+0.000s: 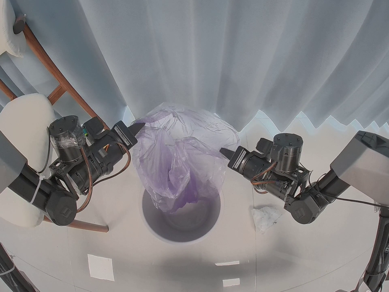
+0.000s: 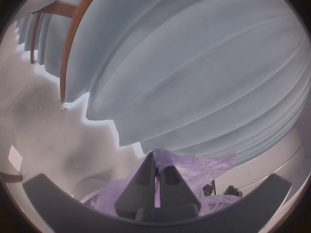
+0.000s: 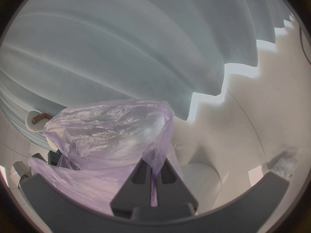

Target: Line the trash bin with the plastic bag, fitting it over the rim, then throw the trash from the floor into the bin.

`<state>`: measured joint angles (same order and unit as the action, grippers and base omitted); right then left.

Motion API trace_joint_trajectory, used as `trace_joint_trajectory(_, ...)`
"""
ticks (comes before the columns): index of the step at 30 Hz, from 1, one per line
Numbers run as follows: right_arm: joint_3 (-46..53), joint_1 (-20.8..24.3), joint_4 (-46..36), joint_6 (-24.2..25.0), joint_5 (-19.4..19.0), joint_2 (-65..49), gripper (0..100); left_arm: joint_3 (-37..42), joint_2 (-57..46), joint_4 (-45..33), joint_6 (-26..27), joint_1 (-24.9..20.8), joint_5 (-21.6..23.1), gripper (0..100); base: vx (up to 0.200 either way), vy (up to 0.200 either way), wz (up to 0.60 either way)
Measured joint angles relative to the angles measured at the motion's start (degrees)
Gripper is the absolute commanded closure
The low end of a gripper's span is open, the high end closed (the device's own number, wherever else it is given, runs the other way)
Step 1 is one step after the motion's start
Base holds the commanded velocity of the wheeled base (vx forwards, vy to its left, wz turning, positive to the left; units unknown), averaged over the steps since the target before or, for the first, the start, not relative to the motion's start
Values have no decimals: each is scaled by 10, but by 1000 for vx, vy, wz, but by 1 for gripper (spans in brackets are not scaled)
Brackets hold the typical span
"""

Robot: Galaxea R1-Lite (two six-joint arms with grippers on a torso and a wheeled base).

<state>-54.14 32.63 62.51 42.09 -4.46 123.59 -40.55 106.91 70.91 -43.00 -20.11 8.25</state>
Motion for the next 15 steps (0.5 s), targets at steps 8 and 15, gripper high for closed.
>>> trace_joint_trajectory(8,-7,-1,1,0,1,13,100,-5,16,3,-4,5,0,100,0,0,0)
trace_joint_trajectory(15,-21,-1,5,3,6,24,100,-23,25,2,-5,18,-2,100,0,0,0)
